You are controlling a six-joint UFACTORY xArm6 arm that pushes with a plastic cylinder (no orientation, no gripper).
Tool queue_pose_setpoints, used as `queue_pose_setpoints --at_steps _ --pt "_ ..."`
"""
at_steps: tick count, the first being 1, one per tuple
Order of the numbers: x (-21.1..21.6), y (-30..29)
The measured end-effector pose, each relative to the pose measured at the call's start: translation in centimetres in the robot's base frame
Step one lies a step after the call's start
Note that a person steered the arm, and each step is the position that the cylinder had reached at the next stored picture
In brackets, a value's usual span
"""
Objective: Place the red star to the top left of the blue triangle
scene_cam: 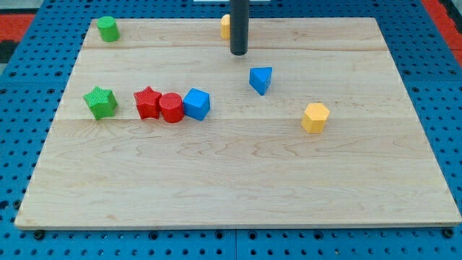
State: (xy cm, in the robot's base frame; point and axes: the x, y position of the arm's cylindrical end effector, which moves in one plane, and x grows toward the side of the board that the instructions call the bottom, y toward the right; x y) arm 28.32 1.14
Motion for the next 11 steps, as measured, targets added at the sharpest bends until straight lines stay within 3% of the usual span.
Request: queue_pose_setpoints --at_steps 1,3,5,7,9,11 --pt "0.3 -1.4" --pt "5.8 -18.8" --pt "17.6 -18.9" --pt "10.1 -16.5" --pt "9.4 -12.5" --pt "9.4 -12.2"
